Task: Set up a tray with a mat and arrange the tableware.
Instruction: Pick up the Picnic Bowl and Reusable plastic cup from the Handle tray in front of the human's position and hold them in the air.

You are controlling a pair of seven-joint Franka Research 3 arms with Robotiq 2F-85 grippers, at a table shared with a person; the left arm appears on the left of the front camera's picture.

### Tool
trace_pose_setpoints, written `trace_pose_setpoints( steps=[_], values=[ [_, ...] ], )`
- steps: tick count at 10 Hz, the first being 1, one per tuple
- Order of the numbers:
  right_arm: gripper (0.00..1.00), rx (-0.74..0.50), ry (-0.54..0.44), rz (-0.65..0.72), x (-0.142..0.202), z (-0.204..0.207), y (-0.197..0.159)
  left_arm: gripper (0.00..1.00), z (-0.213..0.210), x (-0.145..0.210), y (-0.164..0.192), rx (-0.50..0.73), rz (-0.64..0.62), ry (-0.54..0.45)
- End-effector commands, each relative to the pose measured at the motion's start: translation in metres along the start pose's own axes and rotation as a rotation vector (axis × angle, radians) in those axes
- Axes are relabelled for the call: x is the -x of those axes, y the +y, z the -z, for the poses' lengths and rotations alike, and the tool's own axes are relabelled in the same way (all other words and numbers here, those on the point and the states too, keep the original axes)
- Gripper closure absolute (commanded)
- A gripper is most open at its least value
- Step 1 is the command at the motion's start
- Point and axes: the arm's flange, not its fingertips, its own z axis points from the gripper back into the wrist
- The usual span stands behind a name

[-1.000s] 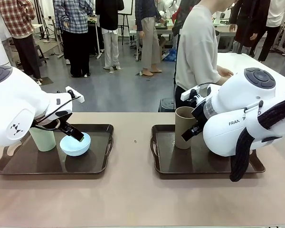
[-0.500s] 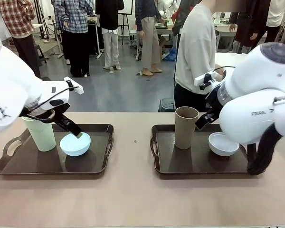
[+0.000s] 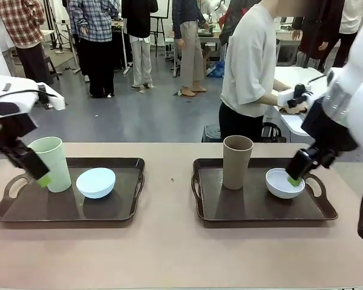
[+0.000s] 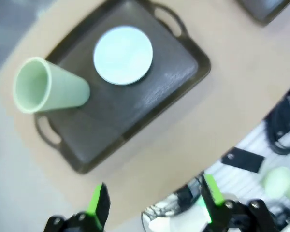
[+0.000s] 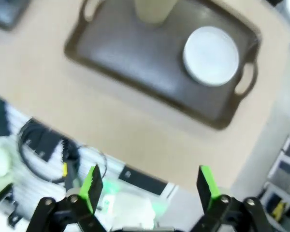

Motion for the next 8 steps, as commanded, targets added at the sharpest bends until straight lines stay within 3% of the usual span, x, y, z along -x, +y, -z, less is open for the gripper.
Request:
trace_pose_setpoints(
  steps=[1,2,7,8],
  values=[
    [0.0,-0.051,0.007,0.079,0.127,0.099,0.015,0.0,0.042,0.085,-0.011,-0.037,-0.102,-0.032],
    [0.0,0.0,0.0,0.0,0.0,0.0,0.0,0.0,0.0,0.0,0.0,0.0,0.0,0.0],
    [0.0,-0.014,0.005,0.013,0.006,-0.005,0.003,0.0,0.0,0.0,0.0,0.0,0.0,0.0],
    [0.0,-0.091,0.054,0.036,-0.005,0.002,-0.017,0.0,0.0,0.002,0.001,-0.001,-0.008,0.013]
  ],
)
